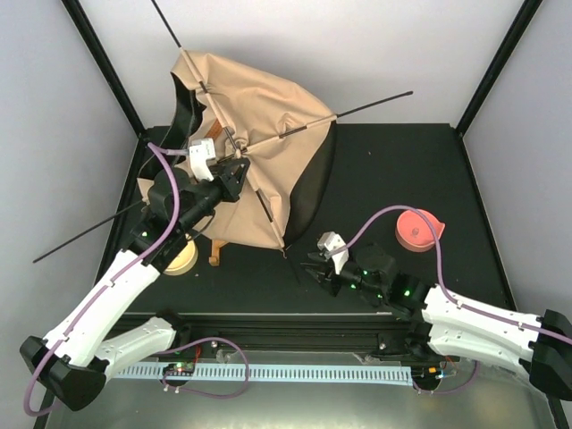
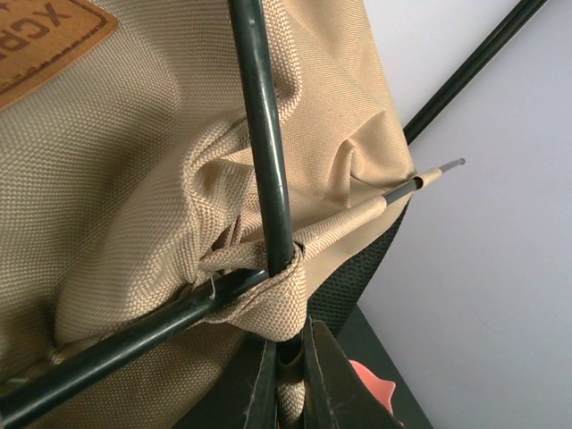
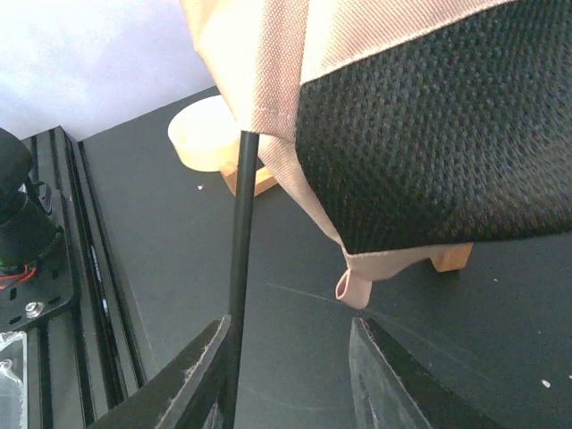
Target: Set up the pet tent
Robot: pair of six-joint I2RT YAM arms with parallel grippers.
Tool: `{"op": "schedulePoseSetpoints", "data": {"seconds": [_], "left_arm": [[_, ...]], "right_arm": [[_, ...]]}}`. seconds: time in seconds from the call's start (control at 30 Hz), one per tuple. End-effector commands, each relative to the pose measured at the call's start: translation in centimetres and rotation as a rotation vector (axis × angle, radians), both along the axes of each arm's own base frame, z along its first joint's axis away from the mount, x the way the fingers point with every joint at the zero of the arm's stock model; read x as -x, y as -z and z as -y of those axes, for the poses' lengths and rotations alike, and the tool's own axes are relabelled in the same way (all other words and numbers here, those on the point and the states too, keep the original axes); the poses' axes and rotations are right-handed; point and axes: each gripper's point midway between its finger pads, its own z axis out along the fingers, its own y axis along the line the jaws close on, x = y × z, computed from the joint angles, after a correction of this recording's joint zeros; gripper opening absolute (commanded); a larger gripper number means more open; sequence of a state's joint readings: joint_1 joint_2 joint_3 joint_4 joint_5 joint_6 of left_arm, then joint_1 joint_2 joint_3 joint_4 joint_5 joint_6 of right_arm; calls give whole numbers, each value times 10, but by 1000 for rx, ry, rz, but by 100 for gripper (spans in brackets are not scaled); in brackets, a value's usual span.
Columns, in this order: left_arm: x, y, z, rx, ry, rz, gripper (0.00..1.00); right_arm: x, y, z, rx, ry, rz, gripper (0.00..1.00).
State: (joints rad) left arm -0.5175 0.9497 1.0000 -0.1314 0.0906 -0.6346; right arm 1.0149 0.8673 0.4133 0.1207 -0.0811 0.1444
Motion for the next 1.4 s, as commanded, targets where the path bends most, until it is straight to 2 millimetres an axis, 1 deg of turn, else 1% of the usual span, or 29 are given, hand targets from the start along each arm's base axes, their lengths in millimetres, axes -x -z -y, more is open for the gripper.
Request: {"op": "schedulePoseSetpoints", "data": {"seconds": [0.0, 0.1, 0.2, 0.23, 0.37, 0.43, 0.5, 0.6, 0.67, 0.73, 0.8, 0.97, 1.0, 1.03, 1.17, 1.37], "left_arm": [[17, -57, -4, 49, 25, 152, 2], [21, -69, -5, 59, 33, 175, 2], [22, -74, -4, 60, 39, 182, 1], [22, -75, -3, 58, 42, 182, 1], [22, -75, -2, 59, 47, 180, 2], [22, -74, -2, 59, 47, 180, 2], [21, -73, -2, 60, 44, 179, 2], [21, -74, -2, 62, 46, 181, 2], [21, -74, -2, 63, 45, 184, 1], [20, -73, -2, 62, 45, 181, 2], [20, -71, -1, 59, 48, 176, 2], [18, -65, 2, 65, 59, 166, 3], [18, -64, 3, 66, 61, 164, 4], [17, -63, 3, 67, 61, 162, 5], [15, -58, 6, 69, 71, 148, 11], [13, -49, 10, 82, 83, 125, 13]], "right_arm": [[6, 7, 8, -19, 17, -54, 39], [18, 8, 7, -59, -42, -58, 39], [35, 5, 0, -88, -151, -61, 52], [39, 7, -3, -83, -180, -67, 53], [42, 13, -11, -37, -221, -96, 52], [45, 12, -15, -35, -249, -103, 52], [41, 10, -18, -36, -239, -102, 52], [23, 16, -19, 1, -146, -111, 46], [11, 16, -17, 19, -77, -110, 46], [6, 14, -18, 17, -56, -104, 46], [6, 10, -20, 1, -64, -99, 38], [7, 8, -26, -6, -83, -102, 10], [6, 8, -27, -7, -84, -101, 5], [6, 8, -27, -4, -84, -101, 2], [3, 6, -29, -3, -78, -92, 1], [0, 0, -32, 2, -81, -69, 1]]}}
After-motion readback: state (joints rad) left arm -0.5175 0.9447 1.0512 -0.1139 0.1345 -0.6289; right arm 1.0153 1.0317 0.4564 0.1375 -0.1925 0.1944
